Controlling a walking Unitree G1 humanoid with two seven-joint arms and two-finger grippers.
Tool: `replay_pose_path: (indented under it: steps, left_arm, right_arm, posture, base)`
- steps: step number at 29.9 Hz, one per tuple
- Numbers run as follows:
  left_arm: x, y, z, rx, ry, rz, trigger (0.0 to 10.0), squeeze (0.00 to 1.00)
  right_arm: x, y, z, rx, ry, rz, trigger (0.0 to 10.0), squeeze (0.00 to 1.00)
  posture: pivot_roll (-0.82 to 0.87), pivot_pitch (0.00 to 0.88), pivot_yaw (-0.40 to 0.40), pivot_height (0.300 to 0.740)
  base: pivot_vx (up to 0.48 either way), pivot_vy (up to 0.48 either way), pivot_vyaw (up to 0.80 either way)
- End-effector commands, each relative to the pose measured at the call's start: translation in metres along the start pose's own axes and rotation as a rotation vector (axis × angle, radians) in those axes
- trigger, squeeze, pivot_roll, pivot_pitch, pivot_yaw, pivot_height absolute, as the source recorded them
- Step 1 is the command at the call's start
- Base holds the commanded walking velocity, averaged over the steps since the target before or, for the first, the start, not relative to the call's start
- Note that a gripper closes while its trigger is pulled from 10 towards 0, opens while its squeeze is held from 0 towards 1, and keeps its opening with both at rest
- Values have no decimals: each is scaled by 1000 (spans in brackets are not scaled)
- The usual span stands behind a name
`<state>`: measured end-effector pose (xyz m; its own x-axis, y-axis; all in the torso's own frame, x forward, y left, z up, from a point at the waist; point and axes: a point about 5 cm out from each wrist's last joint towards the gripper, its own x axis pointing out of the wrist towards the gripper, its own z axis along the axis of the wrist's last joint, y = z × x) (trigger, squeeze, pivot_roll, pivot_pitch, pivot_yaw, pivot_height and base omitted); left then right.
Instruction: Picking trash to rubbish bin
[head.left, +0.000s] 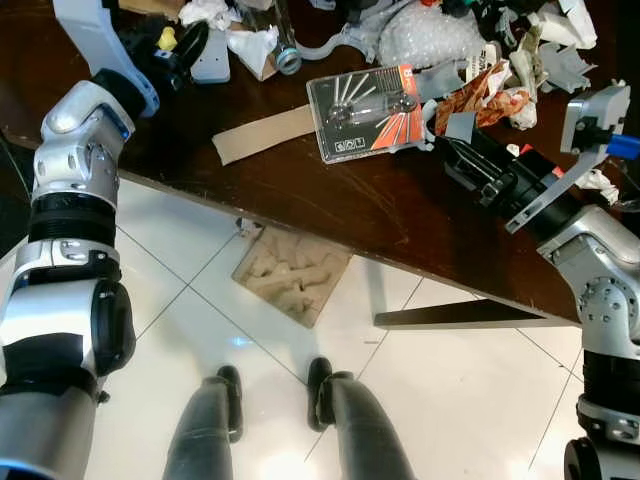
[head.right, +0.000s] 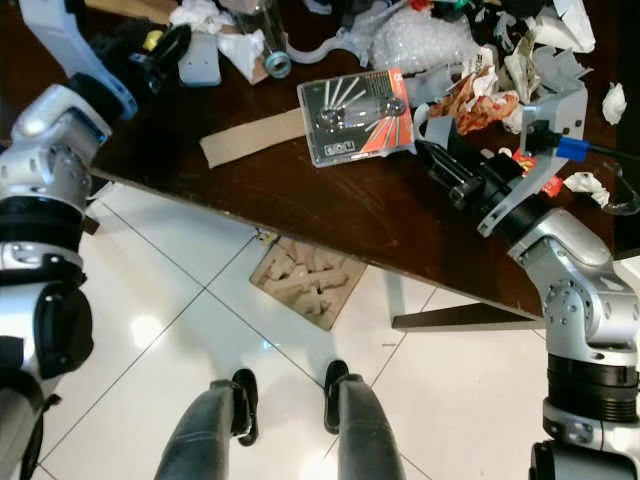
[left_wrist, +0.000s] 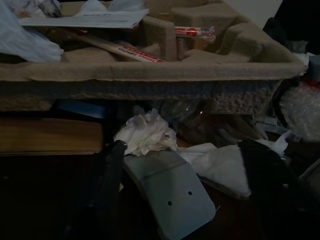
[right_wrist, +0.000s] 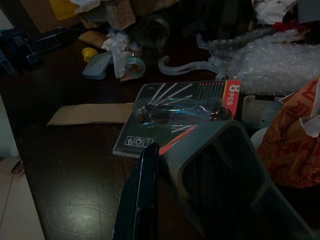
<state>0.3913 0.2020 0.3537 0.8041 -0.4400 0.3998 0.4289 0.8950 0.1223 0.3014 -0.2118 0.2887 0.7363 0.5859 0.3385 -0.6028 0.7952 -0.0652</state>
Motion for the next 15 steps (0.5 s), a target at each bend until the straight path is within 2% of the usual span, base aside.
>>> replay_pose_path:
  steps: [1, 7, 8, 12, 15]
  left_arm:
    - [-1, -6, -10, 25, 25, -11, 10000, 1000]
    - [-7, 0, -11, 216, 80, 81, 10000, 1000]
    - [-7, 0, -11, 216, 80, 81, 10000, 1000]
    - [-15, 11, -22, 341, 138, 128, 10000, 1000]
    - [-16, 14, -24, 349, 147, 138, 10000, 980]
  right_arm:
    - [-6, -3, -4, 11, 1, -14, 0, 0]
    - [-6, -3, -4, 13, 2, -11, 0, 0]
    - [-6, -3, -4, 13, 2, -11, 0, 0]
    - [-5, -2, -4, 15, 6, -6, 0, 0]
    - [-5, -1, -4, 16, 6, -4, 0, 0]
  posture:
    - [-95, 447, -140, 740]
    - [-97, 453, -145, 740]
    - [-97, 453, -145, 740]
    - [-99, 460, -151, 740]
    - [-99, 464, -153, 740]
  base:
    - [0, 0, 0]
    - [0, 0, 0]
    - [0, 0, 0]
    - [0, 0, 0]
    - [0, 0, 0]
